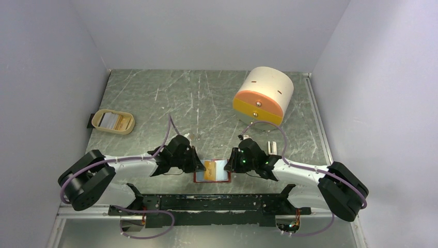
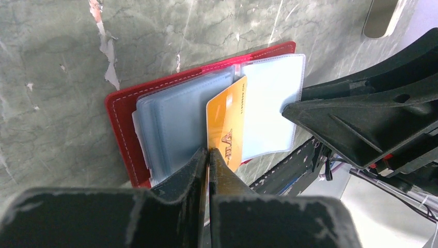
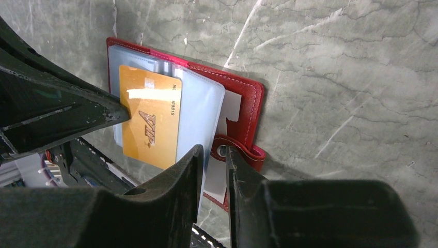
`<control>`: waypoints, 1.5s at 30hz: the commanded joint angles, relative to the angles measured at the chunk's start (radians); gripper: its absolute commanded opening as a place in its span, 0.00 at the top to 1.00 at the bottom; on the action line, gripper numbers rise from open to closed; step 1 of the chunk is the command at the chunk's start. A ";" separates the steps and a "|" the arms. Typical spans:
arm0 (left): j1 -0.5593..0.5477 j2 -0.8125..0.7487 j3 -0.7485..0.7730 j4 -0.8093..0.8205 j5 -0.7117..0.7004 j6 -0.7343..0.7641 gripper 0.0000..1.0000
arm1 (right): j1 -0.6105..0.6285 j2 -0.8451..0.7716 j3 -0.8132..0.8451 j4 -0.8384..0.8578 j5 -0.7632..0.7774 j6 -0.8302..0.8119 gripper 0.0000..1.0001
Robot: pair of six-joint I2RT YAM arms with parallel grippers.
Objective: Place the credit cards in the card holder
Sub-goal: Insert the credit card into the card holder.
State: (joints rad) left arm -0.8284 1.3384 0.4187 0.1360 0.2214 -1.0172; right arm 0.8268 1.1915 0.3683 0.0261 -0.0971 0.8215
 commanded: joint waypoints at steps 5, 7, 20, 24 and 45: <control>-0.013 -0.002 0.029 -0.016 -0.044 0.020 0.91 | 0.005 0.002 -0.020 -0.002 0.004 -0.019 0.73; -0.014 -0.005 0.026 -0.005 -0.052 0.018 0.91 | 0.005 0.000 -0.020 -0.002 0.004 -0.019 0.73; -0.024 0.041 0.032 0.057 -0.079 0.000 0.91 | 0.004 -0.003 -0.026 0.008 0.001 -0.013 0.73; -0.026 0.039 0.052 0.007 -0.078 0.008 0.91 | 0.005 -0.004 -0.023 0.005 -0.001 -0.015 0.73; -0.062 0.049 0.077 -0.027 -0.080 0.019 0.91 | 0.004 -0.019 -0.030 0.006 -0.002 -0.010 0.73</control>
State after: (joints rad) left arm -0.8722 1.3655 0.4686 0.0940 0.1368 -1.0096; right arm 0.8268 1.1839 0.3569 0.0410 -0.1017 0.8219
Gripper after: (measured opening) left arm 0.091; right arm 0.270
